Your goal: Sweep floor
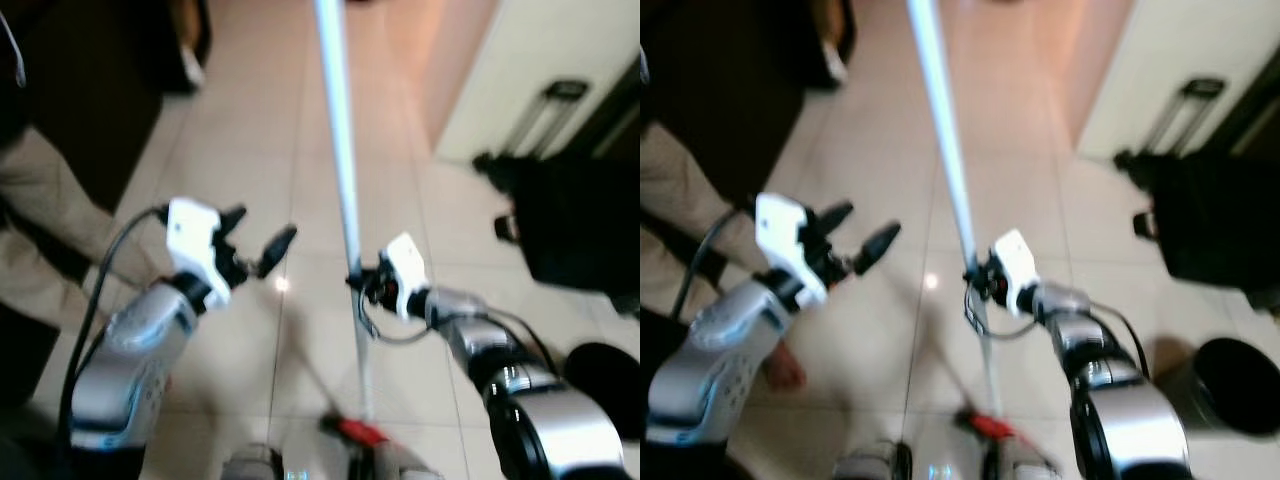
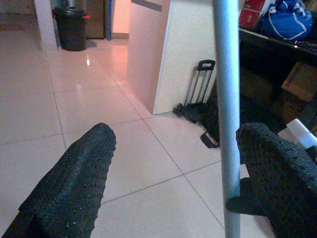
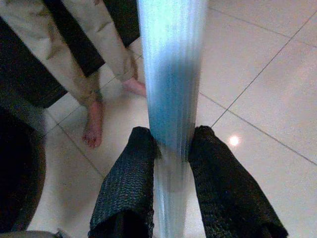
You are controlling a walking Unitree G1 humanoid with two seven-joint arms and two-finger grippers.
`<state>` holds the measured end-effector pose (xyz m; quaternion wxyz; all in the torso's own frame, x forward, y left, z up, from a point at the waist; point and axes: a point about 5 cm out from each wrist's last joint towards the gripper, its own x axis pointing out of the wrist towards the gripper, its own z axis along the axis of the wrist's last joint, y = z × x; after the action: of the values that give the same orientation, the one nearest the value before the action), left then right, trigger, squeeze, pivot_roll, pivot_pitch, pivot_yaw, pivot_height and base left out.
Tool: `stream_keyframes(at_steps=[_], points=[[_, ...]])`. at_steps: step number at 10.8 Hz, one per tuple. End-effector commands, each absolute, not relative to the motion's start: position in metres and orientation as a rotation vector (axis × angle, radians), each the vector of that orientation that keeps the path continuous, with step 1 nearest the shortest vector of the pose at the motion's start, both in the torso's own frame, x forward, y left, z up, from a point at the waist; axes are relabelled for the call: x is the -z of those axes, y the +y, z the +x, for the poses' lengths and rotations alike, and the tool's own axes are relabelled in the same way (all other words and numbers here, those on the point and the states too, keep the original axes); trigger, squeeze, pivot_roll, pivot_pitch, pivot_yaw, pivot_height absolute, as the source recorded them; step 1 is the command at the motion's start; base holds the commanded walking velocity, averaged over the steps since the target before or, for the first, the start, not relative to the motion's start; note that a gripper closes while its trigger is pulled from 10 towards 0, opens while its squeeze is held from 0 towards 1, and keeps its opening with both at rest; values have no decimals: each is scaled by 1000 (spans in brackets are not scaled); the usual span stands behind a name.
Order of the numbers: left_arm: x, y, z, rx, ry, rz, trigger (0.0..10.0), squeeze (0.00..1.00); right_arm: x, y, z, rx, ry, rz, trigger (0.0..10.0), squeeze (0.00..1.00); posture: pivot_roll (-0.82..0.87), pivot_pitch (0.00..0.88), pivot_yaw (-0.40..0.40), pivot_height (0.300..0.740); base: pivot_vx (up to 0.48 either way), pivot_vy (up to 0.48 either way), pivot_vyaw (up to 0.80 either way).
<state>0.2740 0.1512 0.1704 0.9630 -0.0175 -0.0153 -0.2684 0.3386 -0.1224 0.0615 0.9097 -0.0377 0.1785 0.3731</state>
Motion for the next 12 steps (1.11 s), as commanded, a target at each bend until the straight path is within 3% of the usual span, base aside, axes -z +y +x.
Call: stream_keyframes(at_steps=[1,12], points=[[-173,145,273,570,-40,-29,10000,0,-66,-134,341,-741,348,-79,10000,0,101,149,-42,740,480,0,0],[-176,150,273,558,-42,-18,10000,0,-67,-131,342,-735,329,-71,10000,0,109,165,-47,740,480,0,104]])
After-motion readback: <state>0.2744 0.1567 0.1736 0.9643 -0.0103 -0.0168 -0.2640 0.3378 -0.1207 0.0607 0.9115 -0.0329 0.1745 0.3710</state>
